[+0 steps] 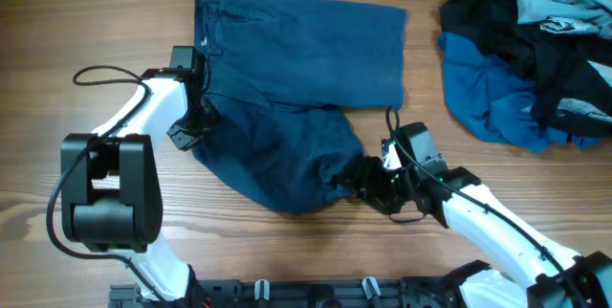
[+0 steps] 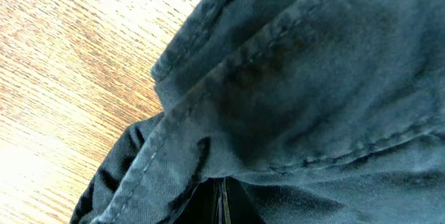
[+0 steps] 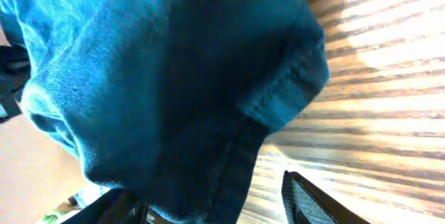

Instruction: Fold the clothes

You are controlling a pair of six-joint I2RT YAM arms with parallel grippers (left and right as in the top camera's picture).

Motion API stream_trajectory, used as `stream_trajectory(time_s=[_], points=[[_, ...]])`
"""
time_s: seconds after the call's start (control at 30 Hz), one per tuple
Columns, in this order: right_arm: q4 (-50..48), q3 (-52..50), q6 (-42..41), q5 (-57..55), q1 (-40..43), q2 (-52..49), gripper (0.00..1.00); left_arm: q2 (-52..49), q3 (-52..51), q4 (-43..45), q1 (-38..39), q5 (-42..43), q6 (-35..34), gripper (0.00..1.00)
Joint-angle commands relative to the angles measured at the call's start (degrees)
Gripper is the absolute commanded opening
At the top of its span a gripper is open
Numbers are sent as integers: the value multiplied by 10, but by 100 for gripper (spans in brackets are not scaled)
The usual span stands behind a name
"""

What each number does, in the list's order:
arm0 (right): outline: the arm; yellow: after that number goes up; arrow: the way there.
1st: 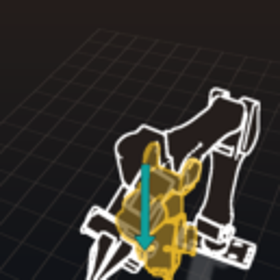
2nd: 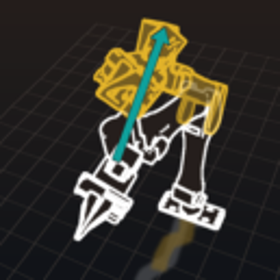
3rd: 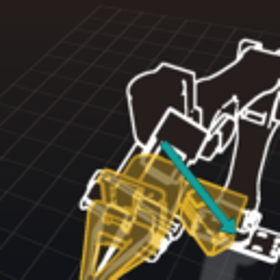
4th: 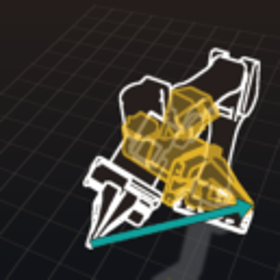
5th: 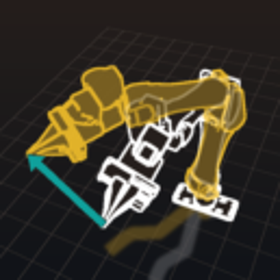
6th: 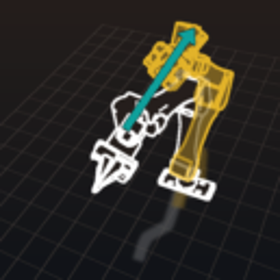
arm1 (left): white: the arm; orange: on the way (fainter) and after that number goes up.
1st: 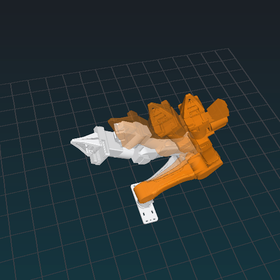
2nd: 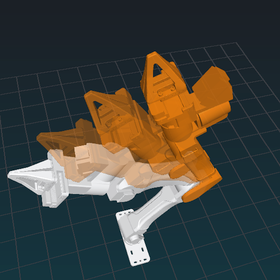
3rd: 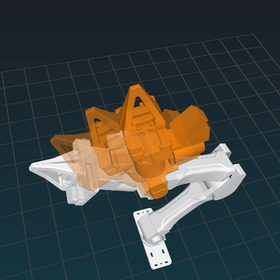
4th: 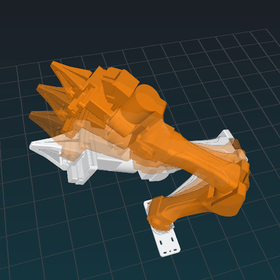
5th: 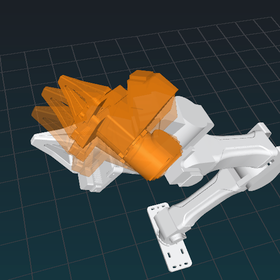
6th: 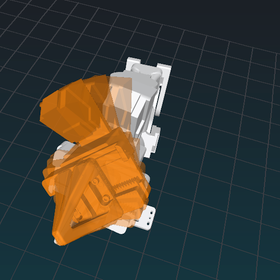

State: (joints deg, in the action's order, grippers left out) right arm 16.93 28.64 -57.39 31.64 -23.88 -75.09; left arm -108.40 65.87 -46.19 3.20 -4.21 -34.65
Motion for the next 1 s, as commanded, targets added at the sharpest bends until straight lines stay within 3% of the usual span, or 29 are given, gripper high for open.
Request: stream_trajectory(time_s=[0.0, 0.03, 0.1, 0.13, 0.2, 0.33, 0.43, 0.7, 0.8, 0.97], points=[[-20, -3, -14, -23, -19, -30, 60, -9, -4, 18, -2, 16, -8, 4], [-32, -3, -17, -26, -24, -38, 57, -9, -4, 19, -2, 16, -8, 4], [-67, -3, -17, -28, -27, -57, 41, -9, -4, 19, -2, 16, -7, 4], [-84, -3, -16, -28, -27, -63, 23, -9, -4, 19, -2, 16, -7, 4], [-110, -2, -9, -32, -27, -63, 4, -9, -4, 19, -2, 16, -7, 4], [-117, 8, 49, -36, -22, -57, 4, -9, -4, 18, -2, 16, -7, 4], [-64, 37, 113, -36, -3, -37, 4, -9, -4, 16, -2, 16, -7, 4], [316, 264, 387, -39, 99, -9, 4, -9, -4, 16, -2, 7, -3, 4], [379, 312, 410, -54, 108, -9, 4, -9, -4, 16, -2, 7, -3, 4], [387, 311, 414, -49, 110, -12, 4, -9, -4, 16, -2, 7, -3, 4]])
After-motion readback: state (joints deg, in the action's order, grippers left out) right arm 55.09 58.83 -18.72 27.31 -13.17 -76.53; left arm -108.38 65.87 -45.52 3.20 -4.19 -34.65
